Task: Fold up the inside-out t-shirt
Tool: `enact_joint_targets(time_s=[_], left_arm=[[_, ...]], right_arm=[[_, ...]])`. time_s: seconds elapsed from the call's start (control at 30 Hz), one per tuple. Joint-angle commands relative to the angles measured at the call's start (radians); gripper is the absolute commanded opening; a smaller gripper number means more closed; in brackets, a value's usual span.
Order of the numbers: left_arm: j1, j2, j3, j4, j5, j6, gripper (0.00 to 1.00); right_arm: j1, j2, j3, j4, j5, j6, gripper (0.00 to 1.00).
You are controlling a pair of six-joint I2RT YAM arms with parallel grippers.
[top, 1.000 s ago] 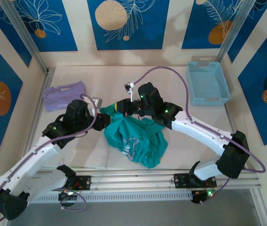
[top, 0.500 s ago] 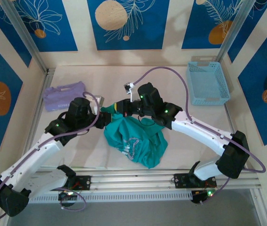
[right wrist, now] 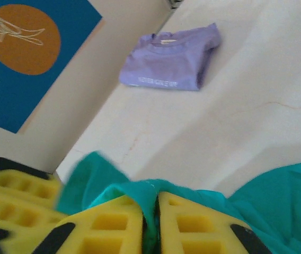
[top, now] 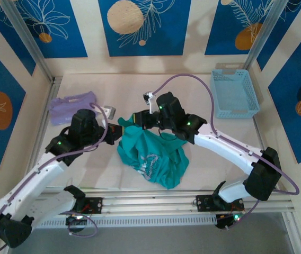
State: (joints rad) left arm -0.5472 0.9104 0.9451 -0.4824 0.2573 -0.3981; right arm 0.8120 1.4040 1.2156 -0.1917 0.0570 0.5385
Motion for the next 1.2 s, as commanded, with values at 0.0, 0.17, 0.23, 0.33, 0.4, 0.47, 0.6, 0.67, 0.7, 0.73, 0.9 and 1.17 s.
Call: enact_joint_targets(time_s=[0.0,0.17,0.23,0.33,0.4,0.47,0.6,0.67,0.7,0.73,0.9,1.17], left_arm=[[0.055,-0.054,0.035,-0.065,0.034,0.044,0.00],[0.096,-0.087,0.053,-0.111,-0.024,0.098,0.00],[0.099,-0.093,0.056,-0.116,-0.048,0.111,0.00],[0.101,-0.093,0.066,-0.122,-0.073,0.126,0.00],[0.102,-0.090,0.074,-0.125,-0.085,0.131,0.00],[0.102,-0.085,0.081,-0.128,-0.093,0.131,0.00],[0.102,-0.079,0.084,-0.124,-0.087,0.129,0.00],[0.102,-0.079,0.083,-0.119,-0.082,0.130,0.00],[0.102,-0.077,0.082,-0.120,-0.079,0.129,0.00],[0.102,-0.079,0.081,-0.119,-0.081,0.132,0.00],[0.102,-0.079,0.076,-0.123,-0.085,0.141,0.00],[0.102,-0.079,0.079,-0.122,-0.110,0.151,0.00]], right_arm=[[-0.013,-0.119,-0.002,-0.092,0.019,-0.148,0.33],[-0.117,-0.257,-0.165,-0.189,0.095,-0.130,0.47],[-0.180,-0.247,-0.221,-0.214,0.135,-0.104,0.50],[-0.226,-0.155,-0.240,-0.216,0.150,-0.109,0.54],[-0.227,-0.071,-0.223,-0.218,0.172,-0.128,0.61],[-0.231,0.012,-0.200,-0.233,0.192,-0.144,0.62],[-0.235,0.150,-0.160,-0.288,0.248,-0.160,0.63],[-0.236,0.191,-0.149,-0.316,0.263,-0.154,0.63],[-0.236,0.208,-0.148,-0.324,0.276,-0.151,0.63],[-0.237,0.222,-0.146,-0.327,0.280,-0.150,0.63],[-0.242,0.305,-0.113,-0.365,0.248,-0.147,0.62],[-0.243,0.411,-0.053,-0.377,0.231,-0.165,0.36]])
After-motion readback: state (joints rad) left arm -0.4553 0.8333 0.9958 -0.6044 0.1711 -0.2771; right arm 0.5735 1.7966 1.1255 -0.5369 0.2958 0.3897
